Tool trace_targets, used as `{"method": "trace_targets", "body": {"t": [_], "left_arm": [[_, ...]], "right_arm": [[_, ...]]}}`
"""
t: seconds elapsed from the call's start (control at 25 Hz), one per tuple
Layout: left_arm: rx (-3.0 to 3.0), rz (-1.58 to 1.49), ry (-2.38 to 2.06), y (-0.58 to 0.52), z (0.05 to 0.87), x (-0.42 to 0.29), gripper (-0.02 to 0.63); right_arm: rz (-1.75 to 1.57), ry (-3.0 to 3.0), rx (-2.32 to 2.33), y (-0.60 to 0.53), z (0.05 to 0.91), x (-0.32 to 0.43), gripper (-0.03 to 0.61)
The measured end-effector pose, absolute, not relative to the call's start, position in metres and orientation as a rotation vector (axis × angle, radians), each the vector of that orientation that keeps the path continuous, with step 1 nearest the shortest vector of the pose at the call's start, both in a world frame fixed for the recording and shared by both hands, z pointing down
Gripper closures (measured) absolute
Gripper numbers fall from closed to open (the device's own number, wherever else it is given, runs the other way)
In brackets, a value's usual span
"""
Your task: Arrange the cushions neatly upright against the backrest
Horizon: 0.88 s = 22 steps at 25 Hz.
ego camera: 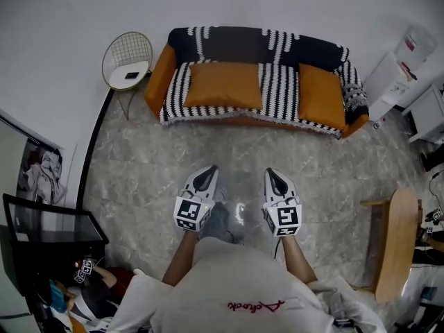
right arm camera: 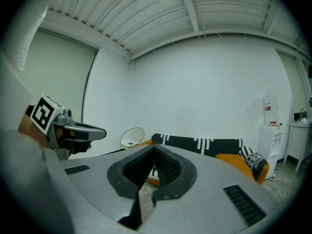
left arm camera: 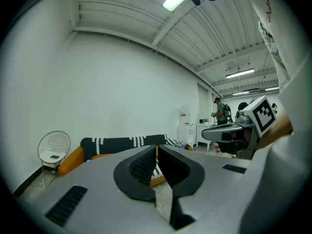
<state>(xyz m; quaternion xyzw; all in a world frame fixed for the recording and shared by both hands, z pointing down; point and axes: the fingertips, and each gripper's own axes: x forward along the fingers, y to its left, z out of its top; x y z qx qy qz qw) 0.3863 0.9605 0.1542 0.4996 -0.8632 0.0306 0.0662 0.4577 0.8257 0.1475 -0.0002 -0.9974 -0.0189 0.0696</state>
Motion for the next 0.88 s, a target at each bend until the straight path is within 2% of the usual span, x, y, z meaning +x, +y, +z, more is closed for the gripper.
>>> {"method": "trace_targets", "body": {"t": [0.88], "left_arm": [[1.505, 0.034, -2.626, 0.957, 0.135, 0.135, 0.575]], "right_arm": [[-0.153, -2.996, -0.013, 0.816, 0.121, 0.205, 0.551]]}}
